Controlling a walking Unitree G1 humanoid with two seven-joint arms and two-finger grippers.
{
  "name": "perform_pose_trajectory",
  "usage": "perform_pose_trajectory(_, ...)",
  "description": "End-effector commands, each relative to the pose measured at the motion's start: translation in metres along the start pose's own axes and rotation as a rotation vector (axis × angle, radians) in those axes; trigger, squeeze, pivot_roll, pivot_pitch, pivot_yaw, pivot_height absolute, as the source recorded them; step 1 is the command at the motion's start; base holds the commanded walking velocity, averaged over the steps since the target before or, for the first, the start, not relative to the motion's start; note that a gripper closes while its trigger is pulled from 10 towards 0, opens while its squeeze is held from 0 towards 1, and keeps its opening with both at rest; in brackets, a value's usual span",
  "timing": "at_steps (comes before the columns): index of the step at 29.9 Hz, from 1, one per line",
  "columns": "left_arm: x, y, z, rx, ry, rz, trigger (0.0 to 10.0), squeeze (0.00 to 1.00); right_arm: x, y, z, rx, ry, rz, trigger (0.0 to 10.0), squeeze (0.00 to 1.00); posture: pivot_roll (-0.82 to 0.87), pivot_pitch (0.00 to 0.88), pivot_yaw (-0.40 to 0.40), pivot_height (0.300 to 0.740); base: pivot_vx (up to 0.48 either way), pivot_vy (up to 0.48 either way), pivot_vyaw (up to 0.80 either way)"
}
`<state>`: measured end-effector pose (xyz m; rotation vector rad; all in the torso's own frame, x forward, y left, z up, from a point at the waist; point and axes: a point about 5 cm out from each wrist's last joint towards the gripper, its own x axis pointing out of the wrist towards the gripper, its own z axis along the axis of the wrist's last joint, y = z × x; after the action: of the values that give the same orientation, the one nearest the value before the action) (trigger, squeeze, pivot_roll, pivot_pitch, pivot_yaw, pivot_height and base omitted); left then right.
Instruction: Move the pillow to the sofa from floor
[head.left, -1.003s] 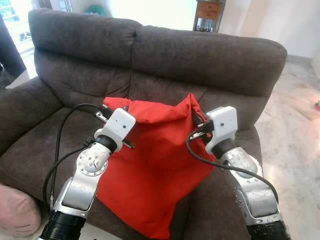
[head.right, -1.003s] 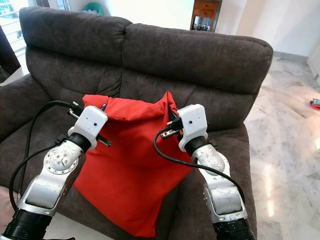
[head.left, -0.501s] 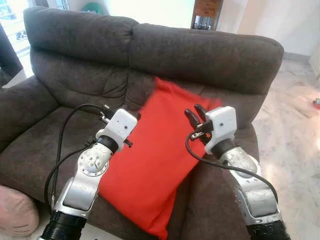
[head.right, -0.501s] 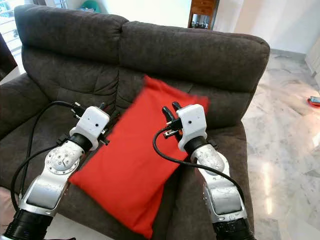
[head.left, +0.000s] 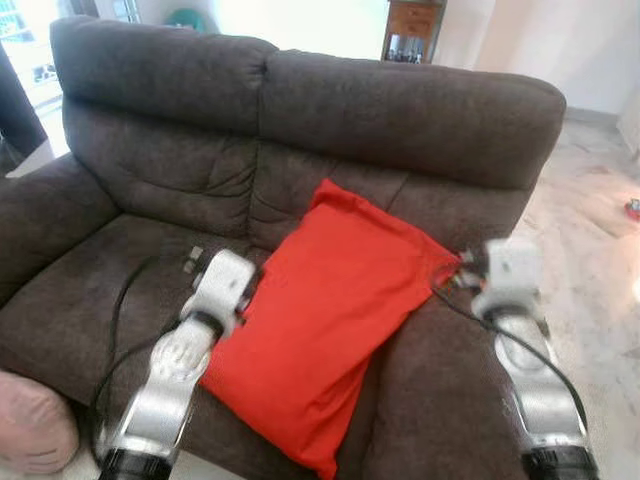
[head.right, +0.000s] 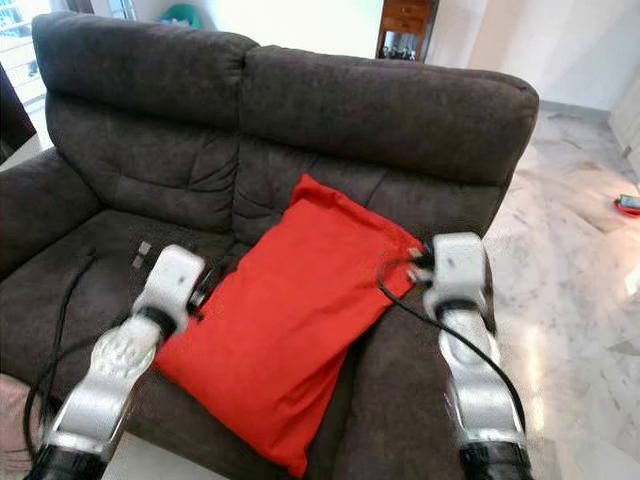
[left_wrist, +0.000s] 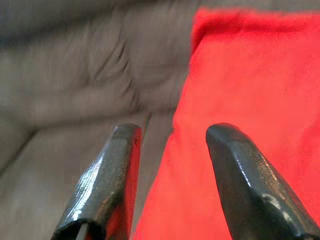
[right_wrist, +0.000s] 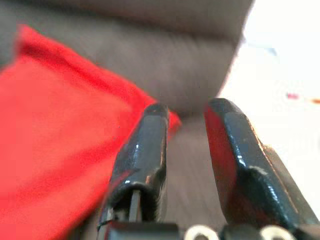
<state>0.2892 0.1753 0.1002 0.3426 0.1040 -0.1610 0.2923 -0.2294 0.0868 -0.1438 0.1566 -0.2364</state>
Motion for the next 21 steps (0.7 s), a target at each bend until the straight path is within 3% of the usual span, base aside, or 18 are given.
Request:
perform_pose_trajectory(1, -0.001, 0.004, -0.001, -0.013, -0.007, 0.034, 10.0, 0.00, 0.001, -0.009, -0.005, 0.014, 0.019, -0.055, 10.0, 0.00, 0.10, 0.000, -0.042, 0.740, 0.000, 0.000, 0.00)
perform_pose_trajectory(5, -0.006, 0.009, -0.016, -0.033, 0.037, 0.094, 10.0, 0.00, -0.007, -0.017, -0.050, -0.075, 0.189, -0.101, 10.0, 0.00, 0.09, 0.000, -0.043, 0.740, 0.000, 0.000, 0.00)
perform_pose_trajectory(8, -0.007, 0.007, -0.017, -0.041, 0.021, 0.094, 10.0, 0.00, -0.014, -0.020, -0.075, -0.075, 0.253, -0.126, 10.0, 0.00, 0.10, 0.000, -0.044, 0.740, 0.000, 0.000, 0.00)
perform_pose_trajectory(10, -0.008, 0.006, -0.014, -0.050, 0.006, 0.096, 10.0, 0.00, -0.020, -0.025, -0.089, -0.040, 0.297, -0.164, 10.0, 0.00, 0.10, 0.000, -0.045, 0.740, 0.000, 0.000, 0.00)
perform_pose_trajectory(11, -0.010, 0.005, -0.012, -0.055, -0.015, 0.098, 10.0, 0.00, -0.024, -0.027, -0.095, 0.029, 0.306, -0.188, 10.0, 0.00, 0.10, 0.000, -0.044, 0.740, 0.000, 0.000, 0.00)
perform_pose_trajectory(16, -0.017, 0.002, -0.005, -0.031, -0.084, 0.106, 10.0, 0.00, -0.028, -0.012, -0.093, 0.077, 0.232, -0.082, 10.0, 0.00, 0.09, 0.000, -0.041, 0.740, 0.000, 0.000, 0.00)
perform_pose_trajectory(19, -0.025, -0.002, -0.005, 0.056, -0.129, 0.115, 10.0, 0.00, -0.029, 0.000, -0.091, 0.128, 0.171, -0.023, 10.0, 0.00, 0.09, 0.000, -0.042, 0.740, 0.000, 0.000, 0.00)
perform_pose_trajectory(21, -0.027, -0.003, -0.007, 0.072, -0.130, 0.119, 10.0, 0.00, -0.030, 0.002, -0.090, 0.148, 0.152, -0.017, 10.0, 0.00, 0.09, 0.000, -0.042, 0.740, 0.000, 0.000, 0.00)
